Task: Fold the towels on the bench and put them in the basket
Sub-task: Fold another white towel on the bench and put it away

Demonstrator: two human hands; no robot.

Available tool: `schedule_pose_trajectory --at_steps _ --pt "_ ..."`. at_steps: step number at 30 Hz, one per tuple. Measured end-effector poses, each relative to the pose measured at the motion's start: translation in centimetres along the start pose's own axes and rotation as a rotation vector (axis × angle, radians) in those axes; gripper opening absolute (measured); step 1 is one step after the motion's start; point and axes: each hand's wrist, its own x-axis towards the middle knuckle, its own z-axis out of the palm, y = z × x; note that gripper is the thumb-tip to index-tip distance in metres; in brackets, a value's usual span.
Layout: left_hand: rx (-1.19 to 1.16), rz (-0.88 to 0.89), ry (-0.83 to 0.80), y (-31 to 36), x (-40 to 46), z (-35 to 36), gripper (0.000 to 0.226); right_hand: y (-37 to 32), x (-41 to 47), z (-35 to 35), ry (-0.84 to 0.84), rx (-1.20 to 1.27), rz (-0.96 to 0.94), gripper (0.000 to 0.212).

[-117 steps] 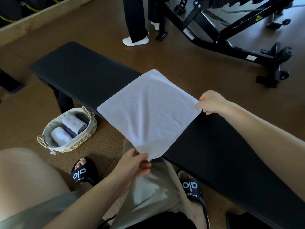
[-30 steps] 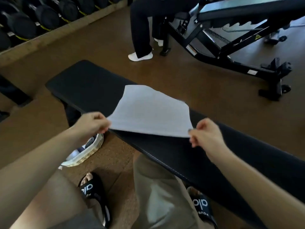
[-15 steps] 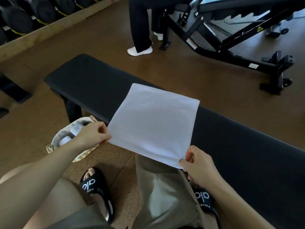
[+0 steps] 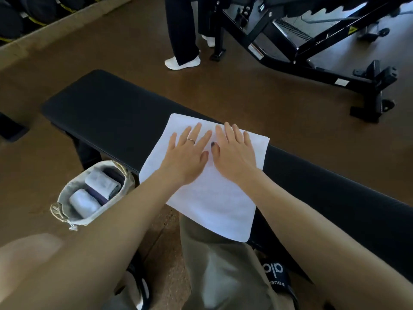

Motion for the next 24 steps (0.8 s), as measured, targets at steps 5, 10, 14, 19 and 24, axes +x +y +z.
schedule_pose_trajectory --at_steps 5,10,14,19,24 --pt "-0.029 -0.152 -0.095 -4.0 3.5 1.7 0.058 5.1 -1.2 1.5 -0.005 -0.039 0.160 0.063" --pt "0.020 -0.173 -0.085 -6.3 4.4 1.7 0.064 5.8 -1.1 0.7 0.003 -0.079 0.219 0.068" --pt "0.006 -0.149 -0.034 -6.7 4.6 2.3 0.065 3.9 -0.9 1.5 0.030 -0.066 -0.014 0.067" --pt "0.013 -0.143 -0.047 -7.0 4.5 2.2 0.065 5.5 -3.0 1.4 -0.016 -0.062 0.115 0.067" --pt "0.161 -0.174 -0.090 -6.3 5.0 1.2 0.066 2.4 -7.8 1.9 -0.041 -0.002 -0.198 0.064"
